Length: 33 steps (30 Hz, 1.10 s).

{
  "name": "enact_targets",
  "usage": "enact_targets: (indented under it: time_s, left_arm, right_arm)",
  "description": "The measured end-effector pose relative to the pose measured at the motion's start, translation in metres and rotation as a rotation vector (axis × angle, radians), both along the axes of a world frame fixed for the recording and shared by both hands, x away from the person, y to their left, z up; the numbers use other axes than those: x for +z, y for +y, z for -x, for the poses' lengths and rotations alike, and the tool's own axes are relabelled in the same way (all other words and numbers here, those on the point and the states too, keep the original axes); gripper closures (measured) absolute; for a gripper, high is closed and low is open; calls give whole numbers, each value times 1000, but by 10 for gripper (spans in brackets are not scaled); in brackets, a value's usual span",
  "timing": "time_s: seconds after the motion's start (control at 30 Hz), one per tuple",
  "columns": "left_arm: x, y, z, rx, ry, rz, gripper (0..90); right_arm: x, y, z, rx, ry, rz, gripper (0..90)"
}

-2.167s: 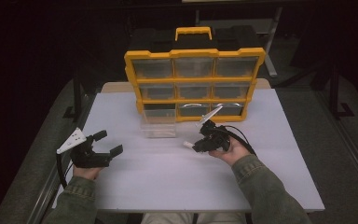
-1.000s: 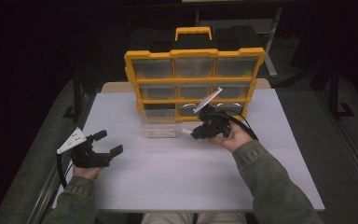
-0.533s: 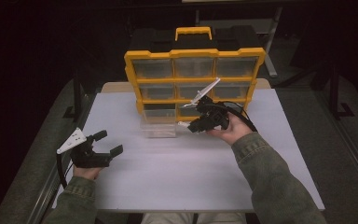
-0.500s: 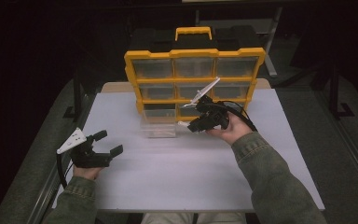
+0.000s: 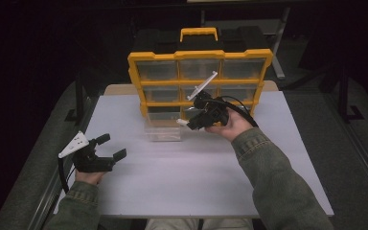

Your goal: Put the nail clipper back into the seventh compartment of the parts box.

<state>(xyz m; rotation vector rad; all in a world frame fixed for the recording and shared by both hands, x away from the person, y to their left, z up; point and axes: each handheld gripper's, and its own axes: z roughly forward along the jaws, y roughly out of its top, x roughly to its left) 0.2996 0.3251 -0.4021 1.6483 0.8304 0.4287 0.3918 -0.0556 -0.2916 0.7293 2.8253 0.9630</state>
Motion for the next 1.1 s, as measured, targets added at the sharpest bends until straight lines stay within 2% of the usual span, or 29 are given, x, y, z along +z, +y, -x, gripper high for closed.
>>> enact_targets:
  time_s: [0.83, 1.1]
  left_arm:
    - [0, -1, 0, -5, 1, 5, 0]
    - [0, 0, 0, -6, 1, 6, 0]
  right_arm:
    - [7, 35, -21, 20, -16, 38, 761]
    - [5, 49, -27, 30, -19, 35, 761]
